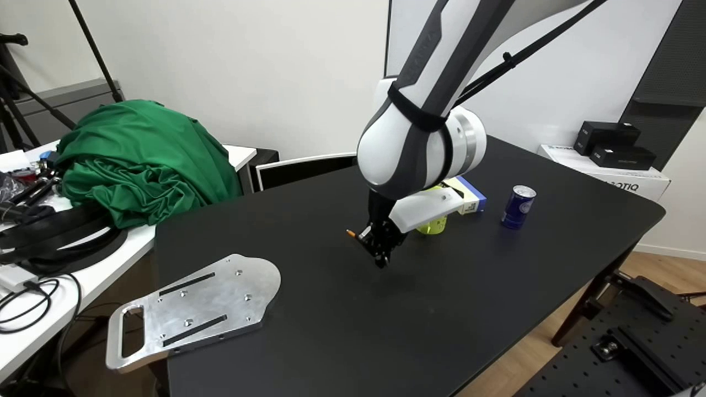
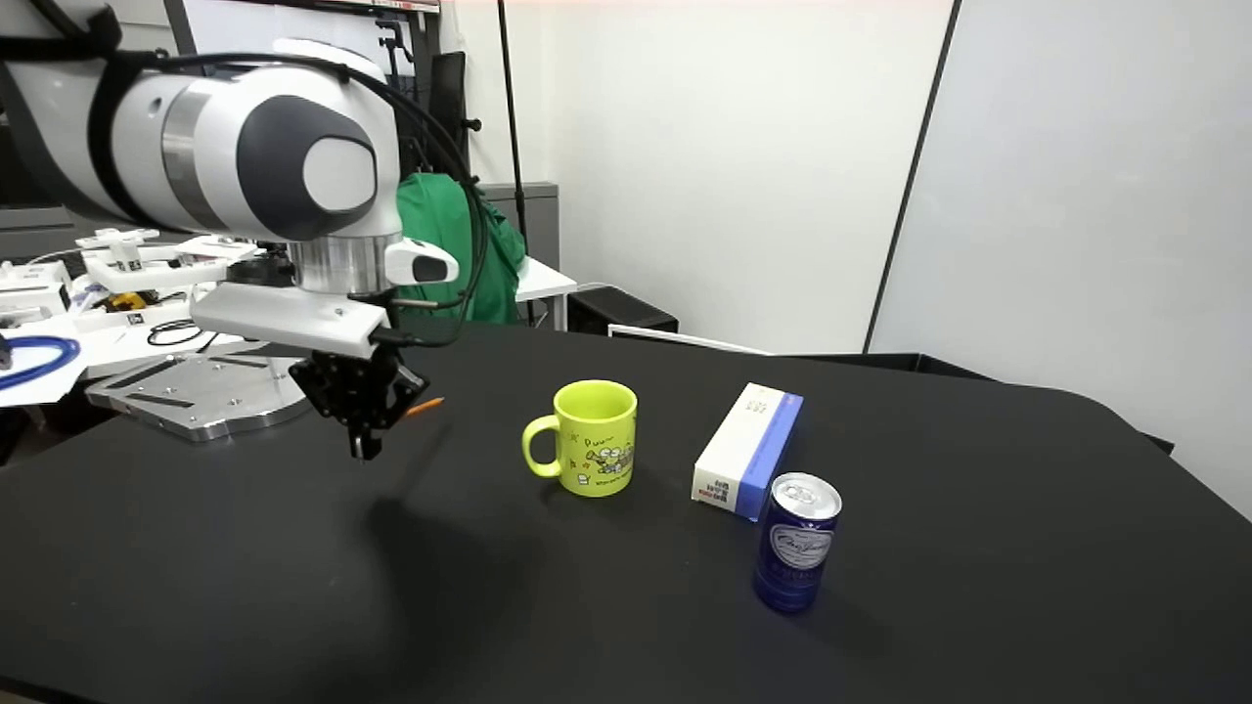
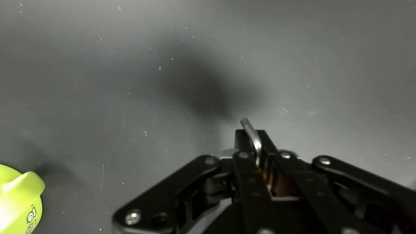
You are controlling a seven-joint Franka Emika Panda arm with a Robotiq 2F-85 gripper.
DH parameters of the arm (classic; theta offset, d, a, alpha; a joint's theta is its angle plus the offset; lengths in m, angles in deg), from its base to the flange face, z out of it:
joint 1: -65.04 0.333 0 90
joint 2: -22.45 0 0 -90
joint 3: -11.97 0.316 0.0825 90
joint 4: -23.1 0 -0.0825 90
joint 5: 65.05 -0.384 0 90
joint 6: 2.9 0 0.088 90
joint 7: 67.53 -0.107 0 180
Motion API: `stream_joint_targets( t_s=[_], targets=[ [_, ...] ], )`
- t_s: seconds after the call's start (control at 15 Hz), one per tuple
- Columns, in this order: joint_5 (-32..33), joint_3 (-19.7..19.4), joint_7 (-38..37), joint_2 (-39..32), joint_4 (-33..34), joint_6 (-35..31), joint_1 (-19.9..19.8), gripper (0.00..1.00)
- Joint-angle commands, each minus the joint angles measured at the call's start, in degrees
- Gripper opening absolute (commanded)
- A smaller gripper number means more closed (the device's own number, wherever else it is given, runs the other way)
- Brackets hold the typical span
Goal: Take the orange object from the green cup and put it on the table
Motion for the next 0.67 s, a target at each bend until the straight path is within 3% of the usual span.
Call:
stream_joint_targets(
  t_s=[0.0, 0.47, 0.53, 0.6],
  targets=[
    [-0.09, 0.41, -0.94, -0.03, -2.47, -2.99, -0.31, 0.02],
    [0.94, -0.45, -1.74, -2.19, -2.69, -4.3, 0.27, 0.02],
    [1.15, -0.65, -1.94, -2.32, -2.64, -4.16, 0.41, 0.35],
    [1.2, -0.72, -2.06, -2.39, -2.54, -3.8, 0.44, 0.35]
  ],
)
